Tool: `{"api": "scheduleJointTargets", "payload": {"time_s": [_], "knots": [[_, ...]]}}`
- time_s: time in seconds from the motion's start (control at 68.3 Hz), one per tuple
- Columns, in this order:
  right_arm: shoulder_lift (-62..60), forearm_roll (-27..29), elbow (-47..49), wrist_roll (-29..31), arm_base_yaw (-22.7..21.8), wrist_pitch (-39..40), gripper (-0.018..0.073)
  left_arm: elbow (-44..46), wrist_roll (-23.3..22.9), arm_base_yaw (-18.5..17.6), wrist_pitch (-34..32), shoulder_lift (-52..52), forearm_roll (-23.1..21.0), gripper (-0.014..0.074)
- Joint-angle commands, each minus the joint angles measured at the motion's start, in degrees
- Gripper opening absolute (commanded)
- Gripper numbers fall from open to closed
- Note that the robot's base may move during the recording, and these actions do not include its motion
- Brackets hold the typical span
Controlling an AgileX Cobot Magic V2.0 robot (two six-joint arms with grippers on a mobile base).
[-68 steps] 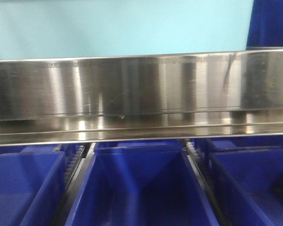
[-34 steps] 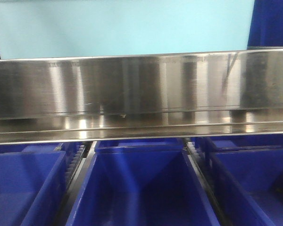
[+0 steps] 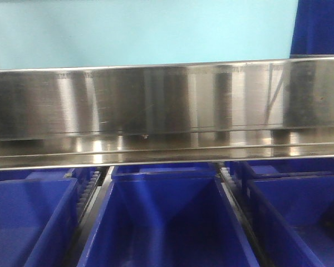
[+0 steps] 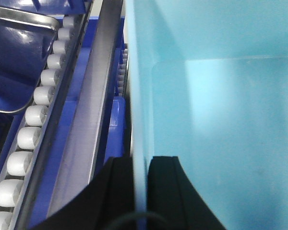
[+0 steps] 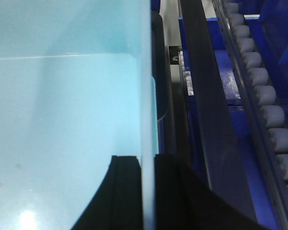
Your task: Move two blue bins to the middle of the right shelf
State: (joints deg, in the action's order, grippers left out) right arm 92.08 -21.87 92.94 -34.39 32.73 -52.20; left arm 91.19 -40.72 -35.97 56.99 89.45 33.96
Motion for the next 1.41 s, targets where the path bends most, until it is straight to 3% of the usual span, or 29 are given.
{"api": "scheduleJointTargets", "payload": {"time_s": [0.0, 0.249, 0.307, 0.469, 0.527, 0.644, 0.717, 0.82, 1.025, 1.23, 1.391], "knots": [[-0.7, 0.5, 0.3, -0.2, 0.4, 3.1, -0.0162, -0.2, 0.2, -0.4, -2.5, 0.3, 0.0, -0.0111], [0.0, 0.5, 0.3, -0.2, 0.4, 1.2, -0.0162, -0.2, 0.2, -0.4, -3.8, 0.4, -0.1, -0.0081], [-0.1, 0.5, 0.3, -0.2, 0.4, 1.4, -0.0162, -0.2, 0.2, -0.4, -3.8, 0.4, -0.1, -0.003], [-0.1, 0.5, 0.3, -0.2, 0.4, 0.5, -0.0157, -0.2, 0.2, -0.4, -3.5, 0.4, -0.1, 0.022], [-0.1, 0.5, 0.3, -0.2, 0.4, 0.5, -0.0093, -0.2, 0.2, -0.4, -3.4, 0.4, -0.1, 0.028], [-0.1, 0.5, 0.3, -0.2, 0.4, 0.5, 0.0146, -0.2, 0.2, -0.4, -3.2, 0.4, 0.1, 0.0363], [-0.1, 0.5, 0.3, -0.2, 0.4, 0.4, 0.0265, -0.2, 0.2, -0.4, -2.9, 0.4, 0.2, 0.0373], [-0.1, -0.3, 0.4, -0.2, 0.4, 0.0, 0.0327, -0.2, 0.2, -0.4, -2.6, 0.4, 1.3, 0.0373], [-0.1, -0.4, 3.2, -0.2, 0.4, -3.2, 0.0331, 2.4, 0.2, -0.4, 0.4, 0.3, 0.8, 0.0373], [-0.2, 0.5, 5.3, -0.1, 0.4, -12.4, 0.0331, 6.5, 2.0, -0.4, 9.0, 0.3, -4.8, 0.0373], [-0.7, 3.8, 5.3, 2.7, 0.4, -15.2, 0.0331, 6.9, 3.2, -0.4, 13.0, 0.0, -8.3, 0.0373]]}}
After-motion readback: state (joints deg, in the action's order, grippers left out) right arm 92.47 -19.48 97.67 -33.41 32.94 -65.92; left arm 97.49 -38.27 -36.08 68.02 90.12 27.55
